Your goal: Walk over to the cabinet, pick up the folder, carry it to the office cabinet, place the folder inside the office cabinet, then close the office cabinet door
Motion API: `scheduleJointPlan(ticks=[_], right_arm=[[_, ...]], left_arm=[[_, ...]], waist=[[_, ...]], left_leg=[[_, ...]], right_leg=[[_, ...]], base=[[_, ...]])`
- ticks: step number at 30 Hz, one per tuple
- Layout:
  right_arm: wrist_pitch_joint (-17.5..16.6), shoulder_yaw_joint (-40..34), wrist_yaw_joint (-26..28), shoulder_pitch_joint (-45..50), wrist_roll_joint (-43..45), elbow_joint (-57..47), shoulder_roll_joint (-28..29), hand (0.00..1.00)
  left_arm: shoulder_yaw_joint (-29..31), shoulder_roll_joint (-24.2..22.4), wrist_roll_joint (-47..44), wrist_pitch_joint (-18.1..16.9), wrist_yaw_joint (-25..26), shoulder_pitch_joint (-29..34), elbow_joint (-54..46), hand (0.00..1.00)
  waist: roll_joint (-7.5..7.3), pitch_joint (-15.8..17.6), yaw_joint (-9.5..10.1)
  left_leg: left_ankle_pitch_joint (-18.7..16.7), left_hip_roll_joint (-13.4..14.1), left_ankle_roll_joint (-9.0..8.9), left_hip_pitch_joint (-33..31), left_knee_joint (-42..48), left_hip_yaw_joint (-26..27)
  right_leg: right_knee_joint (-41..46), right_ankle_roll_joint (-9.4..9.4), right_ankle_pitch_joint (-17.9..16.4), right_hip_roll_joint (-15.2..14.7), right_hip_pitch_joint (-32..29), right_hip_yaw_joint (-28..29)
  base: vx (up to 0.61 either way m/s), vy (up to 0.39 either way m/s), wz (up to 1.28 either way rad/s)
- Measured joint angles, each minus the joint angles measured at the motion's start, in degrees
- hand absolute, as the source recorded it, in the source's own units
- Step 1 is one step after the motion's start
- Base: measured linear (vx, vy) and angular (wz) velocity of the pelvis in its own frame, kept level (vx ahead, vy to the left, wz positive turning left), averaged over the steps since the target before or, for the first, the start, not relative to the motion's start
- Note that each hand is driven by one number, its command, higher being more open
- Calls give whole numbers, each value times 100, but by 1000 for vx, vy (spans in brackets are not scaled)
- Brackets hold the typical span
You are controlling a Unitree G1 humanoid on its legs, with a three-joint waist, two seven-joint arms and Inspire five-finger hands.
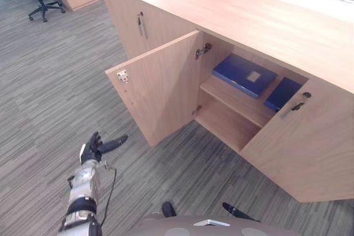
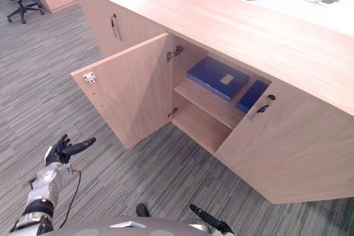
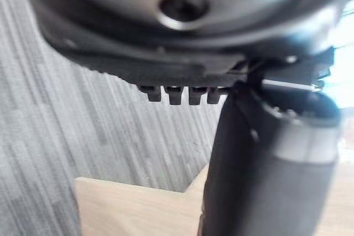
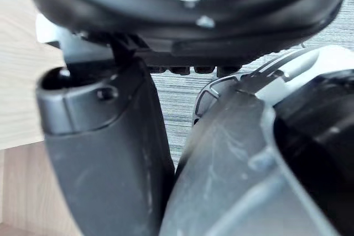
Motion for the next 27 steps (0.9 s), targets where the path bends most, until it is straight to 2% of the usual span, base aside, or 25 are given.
scheduleJointPlan(ticks=[4,9,12,14,18,21,24,27], right_arm=[[14,-16,-1,1,2,2,17,100],[31,-140,11,12,40,-4,164,100],[28,-159,59,6,176,-17,183,100],[26,-175,93,46,227,-31,145,100],[26,-182,95,64,396,-30,95,100],[0,-234,134,60,405,-40,90,100],[8,-340,182,138,403,-37,95,100],[20,-344,203,231,403,-43,94,100]], left_arm=[[108,428,-60,115,54,-597,455,100],[72,1349,-62,160,159,-1596,1357,100],[-193,1638,-74,164,157,-2032,1463,100],[-566,1830,-68,188,153,-2149,1625,100],[-1024,1775,-118,217,87,-2350,1731,100],[-1310,1683,-227,240,9,-2443,1854,100],[-1434,1327,-577,303,10,-2444,1895,100],[-2321,1273,-1035,350,-24,-2440,1730,100]], waist=[[-48,-39,-37],[-245,-157,-73],[-248,-171,-72],[-159,-236,-73],[-70,-273,-74],[-55,-281,-74],[18,-329,-65],[27,-325,7]], left_leg=[[-19,11,26,-33,3,106],[21,81,106,-75,34,237],[13,227,115,13,38,314],[12,361,114,57,39,340],[12,456,111,64,40,353],[12,398,110,62,38,474],[48,330,96,0,33,532],[131,306,101,-22,26,562]], right_leg=[[-31,25,18,17,-86,46],[5,131,92,54,-215,165],[405,132,133,67,-362,338],[650,27,220,126,-480,493],[804,21,251,186,-584,632],[417,30,258,241,-488,671],[173,92,300,217,-471,726],[152,93,299,180,-492,765]], base=[[31,-48,-16],[81,-59,-11],[65,-38,-11],[87,-57,-12],[50,-81,-8],[-22,-85,-24],[-58,-62,-12],[-90,-36,-1]])
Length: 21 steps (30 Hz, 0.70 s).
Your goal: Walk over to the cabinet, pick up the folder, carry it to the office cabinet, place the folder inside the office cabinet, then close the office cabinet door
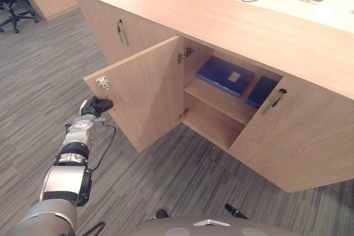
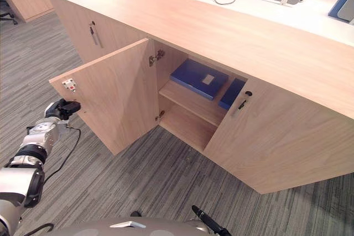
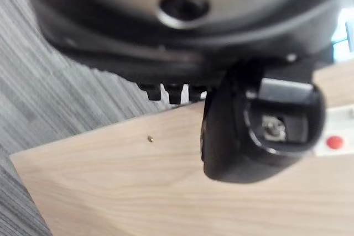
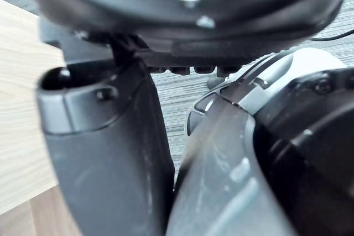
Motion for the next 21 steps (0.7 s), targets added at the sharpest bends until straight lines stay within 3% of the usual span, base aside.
scheduleJointPlan(ticks=[4,11,13,16,21], right_arm=[[-8,0,-2,14,0,-1,0,100],[-27,40,-8,21,-12,2,-7,100],[-43,179,-8,46,-18,6,-40,100],[-58,243,-19,13,-26,16,-153,100],[-139,355,-16,-72,-58,20,-56,100]], left_arm=[[-681,12,-201,24,-9,279,-697,100],[-1814,-92,92,19,-264,1582,-3049,100],[-2215,-280,557,-28,-528,1927,-3823,100],[-2756,-693,826,-233,-933,2339,-4521,100],[-3729,-906,803,-299,-1794,3113,-5660,100]], waist=[[-10,10,85],[-68,44,170],[-164,27,204],[-60,-47,187],[-102,-76,6]], left_leg=[[121,-40,18,-213,-21,-72],[179,-278,-36,-403,-24,-254],[149,-377,-24,-514,15,-239],[66,-506,172,-540,-29,-202],[-137,-630,326,-515,-28,4]], right_leg=[[-34,-4,-8,-48,-143,-16],[-168,-3,-260,-255,-143,-147],[-195,-56,-265,-363,-221,-163],[-134,-89,-266,-445,-290,-150],[-298,-120,-287,-441,-292,-1]], base=[[-130,2,13],[-135,58,20],[-89,141,33],[-14,155,5],[0,150,-22]])
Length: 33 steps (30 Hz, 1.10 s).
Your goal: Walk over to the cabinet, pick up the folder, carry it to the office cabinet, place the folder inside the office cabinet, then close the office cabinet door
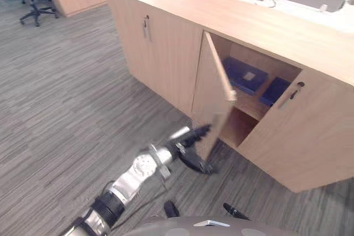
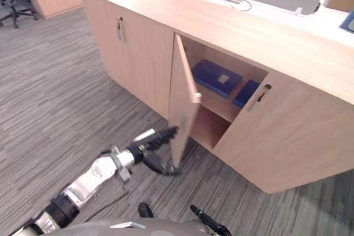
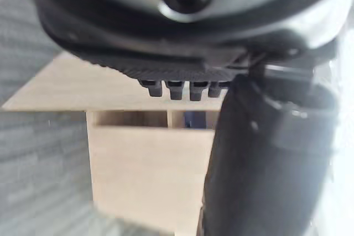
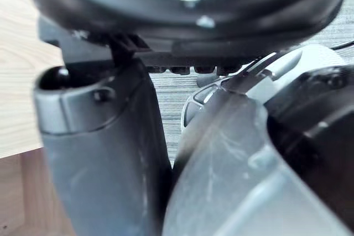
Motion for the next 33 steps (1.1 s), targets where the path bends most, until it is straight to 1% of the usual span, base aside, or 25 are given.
scheduleJointPlan(ticks=[2,5,7,8,9,10,11,12,13,14,15,17,18,19,21,23,25,26,27,28,29,30,31,32,33], right_arm=[[-21,42,2,-5,0,45,-1,100],[-28,108,18,-6,-1,53,-50,100],[-28,115,26,-13,-2,54,-104,100],[-24,121,27,-67,-12,52,-168,100],[-25,204,14,-32,-22,89,-142,100],[-33,304,20,-60,-69,142,-135,100],[-76,332,17,-51,-188,83,-180,100],[-117,356,11,-58,-221,48,-247,100],[-110,363,13,-56,-224,48,-271,100],[-105,409,14,-46,-223,71,-275,100],[-107,468,14,-60,-227,82,-277,100],[-99,616,7,-46,-238,89,-282,100],[-99,653,3,-44,-238,90,-281,100],[-100,706,-2,-28,-236,90,-290,100],[-106,792,-34,-45,-227,76,-262,100],[-110,795,-92,-32,-210,76,-229,100],[-107,834,-110,-27,-208,84,-219,100],[-107,883,-110,-29,-209,87,-224,100],[-108,950,-109,-16,-208,84,-235,100],[-110,964,-111,3,-201,78,-235,100],[-121,963,-116,39,-190,73,-227,100],[-121,959,-121,58,-191,84,-223,100],[-121,959,-124,51,-189,86,-212,100],[-123,925,-165,2,-177,83,-235,100],[-119,896,-192,-22,-180,90,-273,100]], left_arm=[[-192,-110,-14,-1,-155,224,-163,100],[-253,-183,-28,1,-269,406,-184,100],[-261,-186,-31,2,-268,411,-185,100],[-268,-204,-34,2,-271,412,-187,100],[-272,-189,-33,10,-289,424,-200,100],[-239,-193,-34,15,-303,421,-188,100],[-235,-257,-36,27,-306,487,-177,100],[-232,-332,-54,37,-345,506,-98,100],[-226,-354,-60,40,-343,553,-72,100],[-198,-359,-107,58,-350,600,-53,100],[-116,-374,-372,52,-344,612,48,100],[128,-530,-676,54,-310,652,454,100],[218,-610,-787,55,-263,653,648,100],[440,-773,-978,64,-181,659,1067,100],[779,-888,-1187,82,4,731,1563,100],[1042,-928,-1205,93,221,835,1976,100],[1331,-989,-1206,91,331,855,2472,100],[1618,-1025,-1208,90,407,919,2760,100],[1915,-1023,-1207,90,492,1103,2908,100],[2050,-1015,-1207,89,522,1197,2974,100],[2286,-976,-1199,84,613,1300,3066,100],[2509,-977,-1186,54,679,1296,3198,100],[2671,-963,-1168,28,715,1284,3243,100],[3034,-1168,-1072,-93,834,1261,3584,100],[3184,-1239,-985,-107,857,1263,3714,100]], waist=[[17,-5,-1],[82,-17,-13],[163,5,2],[258,4,-2],[85,-62,-98],[-119,-82,-64],[10,-87,9],[101,-80,-22],[112,-123,-13],[154,-176,13],[214,-199,5],[133,-189,-17],[171,-221,-25],[174,-228,-49],[150,-236,-118],[103,-223,-118],[60,-188,-101],[55,-147,-68],[57,-130,-43],[62,-126,-13],[63,-120,71],[30,-85,65],[-52,-18,68],[-60,110,107],[-48,151,151]], left_leg=[[-31,-2,-4,0,0,65],[-32,-3,-6,-42,1,64],[-33,-4,-5,-72,2,61],[-74,-10,-52,-155,2,59],[-248,-148,-242,-244,110,127],[-562,-101,350,-498,1079,153],[-1152,432,359,-554,2148,-297],[-1382,528,-57,-554,2234,-352],[-1345,493,-101,-510,2123,-328],[-1220,461,-175,-434,1832,-262],[-1097,418,-257,-332,1533,-212],[-949,355,-297,-222,1219,-137],[-915,335,-329,-195,1147,-127],[-839,316,-333,-137,996,-78],[-814,331,-340,-133,969,-51],[-830,410,-323,-111,1052,22],[-1012,603,-351,-154,1423,77],[-1231,857,-402,-182,1845,155],[-1482,1173,-508,-199,2314,262],[-1570,1334,-565,-197,2554,327],[-1621,1639,-549,-267,3146,313],[-1584,1929,-545,-575,3933,-59],[-1495,2020,-538,-770,4393,-341],[-1710,1798,-778,-1095,4468,-1341],[-1741,1623,-829,-1102,4255,-1703]], right_leg=[[-7,4,2,80,9,-5],[-32,5,1,126,2,-5],[-19,7,0,138,-9,-6],[9,9,-4,143,-62,-9],[-60,10,-94,-87,-232,46],[64,252,71,-437,-387,22],[206,284,90,-347,-454,56],[129,382,183,-255,-349,263],[58,360,194,-227,-358,338],[-1,362,198,-132,-418,365],[-2,360,197,12,-411,342],[-110,320,174,217,-333,354],[-200,322,176,257,-295,370],[-284,302,165,315,-283,370],[-302,291,158,343,-276,400],[-300,278,150,407,-262,504],[-300,248,131,489,-182,514],[-298,192,95,606,-100,587],[-304,152,70,755,-14,721],[-339,152,71,824,22,794],[-385,151,109,918,50,925],[-356,117,221,1027,56,1059],[-317,118,378,1023,85,1132],[-172,37,272,1016,149,1267],[-147,25,250,984,149,1380]], base=[[-41,75,-21],[-74,53,2],[-106,40,14],[-96,41,26],[-70,81,22],[-38,47,-15],[-24,42,-32],[-31,25,-41],[-2,96,-31],[8,114,-32],[13,88,-27],[-6,8,-15],[-18,-20,-18],[-8,-13,-17],[10,-13,-14],[44,-45,-11],[67,-75,-15],[84,-121,-43],[87,-130,-58],[71,-114,-71],[65,-151,-53],[47,-124,-37],[66,-127,-23],[63,-37,-33],[90,-27,-67]])
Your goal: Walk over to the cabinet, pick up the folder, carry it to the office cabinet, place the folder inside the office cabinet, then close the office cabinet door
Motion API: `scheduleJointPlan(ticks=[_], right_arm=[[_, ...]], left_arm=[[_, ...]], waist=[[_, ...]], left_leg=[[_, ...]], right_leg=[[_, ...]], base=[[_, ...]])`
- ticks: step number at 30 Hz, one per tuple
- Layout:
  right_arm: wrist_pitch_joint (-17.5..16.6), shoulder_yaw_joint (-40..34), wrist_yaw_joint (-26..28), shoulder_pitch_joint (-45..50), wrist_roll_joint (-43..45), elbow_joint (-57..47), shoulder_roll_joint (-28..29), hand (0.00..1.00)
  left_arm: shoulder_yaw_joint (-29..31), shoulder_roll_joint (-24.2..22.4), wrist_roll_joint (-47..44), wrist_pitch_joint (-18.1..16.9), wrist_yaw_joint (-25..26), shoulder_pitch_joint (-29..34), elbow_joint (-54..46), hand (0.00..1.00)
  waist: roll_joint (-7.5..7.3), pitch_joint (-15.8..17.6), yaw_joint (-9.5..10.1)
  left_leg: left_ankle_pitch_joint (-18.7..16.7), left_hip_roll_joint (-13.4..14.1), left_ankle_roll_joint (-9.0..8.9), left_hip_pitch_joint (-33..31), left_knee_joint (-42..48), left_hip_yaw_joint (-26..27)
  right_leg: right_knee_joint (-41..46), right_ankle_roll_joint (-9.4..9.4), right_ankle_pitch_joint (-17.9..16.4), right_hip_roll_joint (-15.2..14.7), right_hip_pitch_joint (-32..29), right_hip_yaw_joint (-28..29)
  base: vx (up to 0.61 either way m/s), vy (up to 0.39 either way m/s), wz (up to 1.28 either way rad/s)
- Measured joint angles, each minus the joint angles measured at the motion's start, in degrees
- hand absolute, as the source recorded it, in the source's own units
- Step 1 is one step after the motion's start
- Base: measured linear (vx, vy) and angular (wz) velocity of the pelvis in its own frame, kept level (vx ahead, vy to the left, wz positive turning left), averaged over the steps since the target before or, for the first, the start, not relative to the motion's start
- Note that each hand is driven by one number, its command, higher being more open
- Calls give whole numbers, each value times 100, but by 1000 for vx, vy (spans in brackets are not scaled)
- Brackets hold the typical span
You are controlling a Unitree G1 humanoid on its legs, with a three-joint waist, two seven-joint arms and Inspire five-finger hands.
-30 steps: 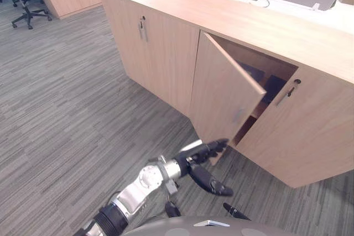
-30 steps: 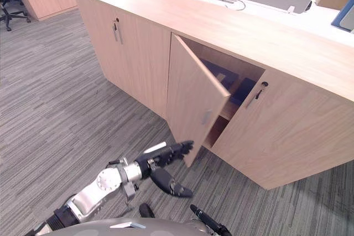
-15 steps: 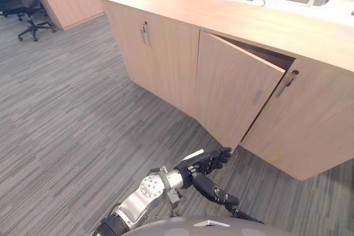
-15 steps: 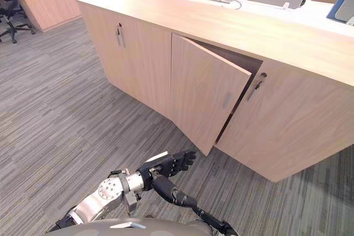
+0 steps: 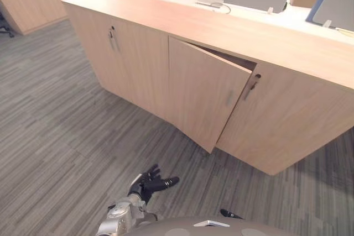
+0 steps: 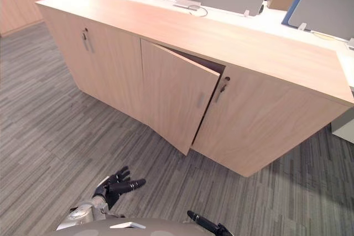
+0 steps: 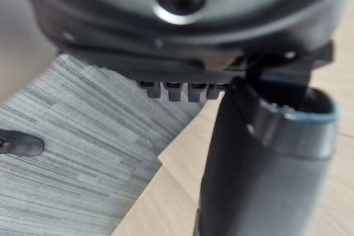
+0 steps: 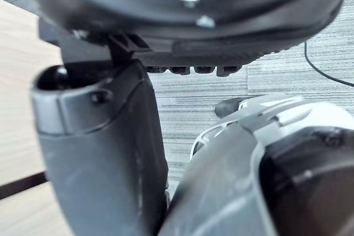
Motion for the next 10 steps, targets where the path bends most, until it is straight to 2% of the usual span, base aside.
scheduleJointPlan(ticks=[1,2,3,4,5,6,7,8,10], right_arm=[[-7,-20,-34,-19,-1,12,-69,100],[-6,-28,-37,-33,0,36,-96,100],[-4,-14,-38,-100,0,106,-118,100],[-1,-12,-50,-144,-6,125,-69,100],[2,-105,-29,-116,11,119,59,100],[0,-145,-37,-121,6,111,129,100],[0,-171,-47,-124,2,111,164,100],[-1,-196,-85,-124,33,111,208,100],[-8,-227,-134,-106,209,110,231,100]], left_arm=[[361,-132,157,-125,33,-72,181,100],[584,-177,255,-143,54,-102,327,100],[1045,-220,478,-266,169,-156,757,100],[1382,-172,615,-278,314,-208,1132,100],[1795,-111,790,-258,534,-236,1492,100],[2118,-52,907,-261,695,-193,1660,100],[2209,-22,978,-261,736,-142,1694,100],[2286,19,1042,-262,767,-30,1727,100],[2279,8,1191,-257,789,167,1781,100]], waist=[[47,31,79],[81,40,111],[170,84,137],[167,83,129],[83,55,61],[-22,33,77],[-60,33,89],[-185,-11,79],[-196,-29,90]], left_leg=[[35,-364,-183,-29,-586,-759],[133,-506,-317,8,-968,-1073],[705,-578,-351,245,-1542,-1336],[775,-582,-154,402,-1634,-1202],[712,-641,-158,523,-1774,-1075],[717,-704,-133,621,-1950,-930],[747,-749,-109,672,-2075,-877],[834,-845,-40,777,-2319,-794],[930,-975,-1,996,-2688,-695]], right_leg=[[-6,2,3,-48,-39,204],[-4,14,9,-59,-61,276],[-44,115,-10,0,-41,486],[-96,156,-2,1,46,613],[-185,187,21,-90,102,685],[-224,204,49,-171,49,785],[-235,223,66,-210,27,828],[-240,230,62,-296,13,862],[-245,248,46,-393,-18,879]], base=[[63,31,-76],[82,93,-99],[114,128,-91],[180,113,-85],[211,91,-61],[187,64,-41],[199,80,-34],[193,62,-20],[133,38,-17]])
